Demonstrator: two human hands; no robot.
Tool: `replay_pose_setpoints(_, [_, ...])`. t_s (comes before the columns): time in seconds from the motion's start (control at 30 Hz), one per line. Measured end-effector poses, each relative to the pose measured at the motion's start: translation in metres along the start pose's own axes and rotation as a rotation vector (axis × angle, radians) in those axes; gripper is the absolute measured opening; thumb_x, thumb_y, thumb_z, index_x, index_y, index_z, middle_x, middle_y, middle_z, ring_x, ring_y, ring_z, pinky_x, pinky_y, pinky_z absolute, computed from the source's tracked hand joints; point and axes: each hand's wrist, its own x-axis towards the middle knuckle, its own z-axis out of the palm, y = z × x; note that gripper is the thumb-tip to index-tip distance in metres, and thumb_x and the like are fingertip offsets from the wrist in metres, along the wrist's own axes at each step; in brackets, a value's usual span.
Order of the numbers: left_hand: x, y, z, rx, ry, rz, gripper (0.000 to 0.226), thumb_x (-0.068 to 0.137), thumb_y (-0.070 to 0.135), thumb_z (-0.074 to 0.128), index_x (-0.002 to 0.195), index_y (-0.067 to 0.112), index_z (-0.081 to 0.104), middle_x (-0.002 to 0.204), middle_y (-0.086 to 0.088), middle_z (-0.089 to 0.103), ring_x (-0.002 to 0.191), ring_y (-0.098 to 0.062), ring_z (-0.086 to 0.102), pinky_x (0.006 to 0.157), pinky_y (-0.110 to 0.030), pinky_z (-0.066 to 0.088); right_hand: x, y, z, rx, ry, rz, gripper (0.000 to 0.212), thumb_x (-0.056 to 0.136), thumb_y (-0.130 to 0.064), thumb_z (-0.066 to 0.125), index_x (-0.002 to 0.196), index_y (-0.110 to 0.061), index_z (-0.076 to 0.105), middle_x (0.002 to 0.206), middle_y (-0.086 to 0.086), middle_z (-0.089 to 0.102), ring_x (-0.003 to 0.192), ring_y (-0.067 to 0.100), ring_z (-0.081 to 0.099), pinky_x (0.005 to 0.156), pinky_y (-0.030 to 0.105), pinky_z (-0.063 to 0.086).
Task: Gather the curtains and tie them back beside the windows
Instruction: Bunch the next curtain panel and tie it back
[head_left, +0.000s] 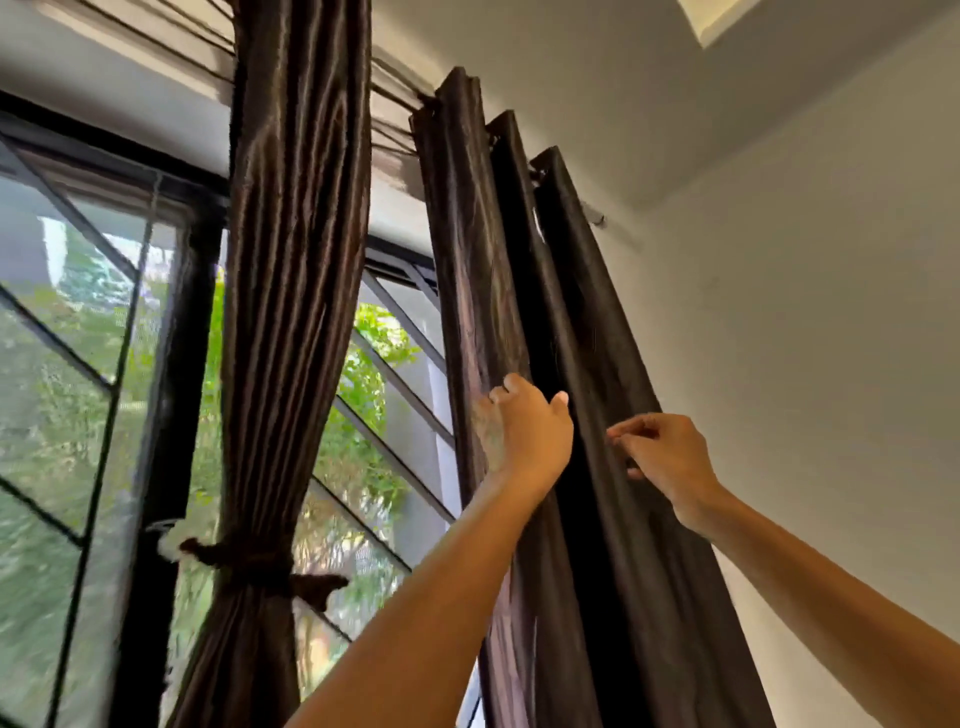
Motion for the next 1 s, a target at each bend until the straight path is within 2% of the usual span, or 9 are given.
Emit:
replay_pose_setpoints(0.13, [0.039,0.019,0.019,0.104,-0.043,-0.107,0.083,0.089,0.046,0.055,0.146,0.002,0.013,0.150,-0.030,0.012,0.138,-0.042,0.015,0.108,-0.050,0.025,0.051,0.006,0.002,-0.147,-0.001,-0.135,0.010,0.089,-0.019,0.065,0.096,-0.015,0.070,0.088,0.000,0.068,0.083,0.013,0.062,0.067,0.017,0.044])
replay_pose_setpoints(0.33, [0.094,0.025,0.031,0.210,-0.027,-0.145,0.103,0.088,0.031,0.063,0.146,0.006,-0.018,0.149,-0.034,-0.018,0.141,-0.044,0.002,0.103,-0.061,0.027,0.123,0.015,0.031,-0.253,-0.166,-0.133,0.066,0.089,-0.037,0.063,0.141,-0.006,0.036,0.136,0.014,0.051,0.124,0.030,0.050,0.097,0.033,0.040])
replay_pose_setpoints(0.5, [0.130,0.008,0.037,0.125,-0.042,-0.168,0.095,0.093,0.035,0.055,0.146,0.013,-0.022,0.150,-0.031,-0.018,0.141,-0.043,0.005,0.104,-0.061,0.029,0.161,0.020,0.067,-0.125,-0.277,-0.003,0.092,0.085,-0.037,0.069,0.150,-0.007,0.011,0.149,0.016,0.034,0.134,0.033,0.039,0.109,0.038,0.035])
replay_pose_setpoints(0.6, [0.146,-0.001,0.039,0.100,-0.068,-0.113,0.090,0.094,0.047,0.047,0.146,0.016,-0.020,0.150,-0.033,-0.016,0.139,-0.046,0.010,0.105,-0.058,0.029,0.170,0.010,0.087,-0.169,-0.301,-0.158,0.069,0.088,-0.014,0.065,0.147,-0.011,0.029,0.143,0.010,0.046,0.132,0.028,0.044,0.105,0.033,0.036])
replay_pose_setpoints(0.7, [0.166,0.000,0.035,0.037,-0.057,-0.089,0.093,0.091,0.055,0.047,0.149,0.014,-0.014,0.149,-0.037,-0.007,0.136,-0.049,0.020,0.107,-0.052,0.027,0.157,-0.014,0.109,-0.181,-0.321,-0.384,0.038,0.086,0.006,0.053,0.123,-0.002,0.058,0.118,0.013,0.064,0.108,0.023,0.059,0.082,0.024,0.044])
replay_pose_setpoints(0.8, [0.188,0.001,0.029,-0.020,-0.005,-0.079,0.094,0.091,0.038,0.057,0.148,0.006,-0.010,0.147,-0.038,0.016,0.132,-0.047,0.032,0.107,-0.047,0.032,0.142,-0.042,0.123,-0.067,-0.368,-0.481,0.026,0.090,0.010,0.047,0.114,0.010,0.057,0.111,0.017,0.060,0.103,0.027,0.057,0.082,0.021,0.048])
replay_pose_setpoints(0.87, [0.197,-0.006,0.023,0.020,0.026,-0.064,0.082,0.093,0.019,0.050,0.148,0.001,-0.009,0.144,-0.031,0.030,0.132,-0.046,0.032,0.105,-0.045,0.034,0.150,-0.052,0.114,-0.128,-0.580,-0.494,0.024,0.087,0.006,0.052,0.110,0.003,0.060,0.109,0.016,0.065,0.102,0.026,0.062,0.090,0.035,0.053])
replay_pose_setpoints(0.93, [0.199,-0.017,0.017,0.107,0.016,-0.031,0.074,0.095,0.010,0.043,0.148,0.000,-0.007,0.141,-0.028,0.038,0.132,-0.044,0.033,0.104,-0.044,0.035,0.159,-0.056,0.094,-0.165,-0.844,-0.446,0.025,0.091,-0.012,0.061,0.115,-0.008,0.065,0.106,0.006,0.067,0.097,0.016,0.063,0.083,0.025,0.052])
replay_pose_setpoints(1.0, [0.198,-0.029,0.013,0.177,-0.012,0.007,0.071,0.095,0.007,0.040,0.149,0.004,-0.007,0.139,-0.028,0.040,0.131,-0.044,0.035,0.103,-0.044,0.036,0.175,-0.057,0.083,-0.154,-0.713,-0.438,0.043,0.086,-0.039,0.065,0.124,-0.019,0.062,0.125,0.002,0.061,0.116,0.015,0.057,0.086,0.021,0.047])
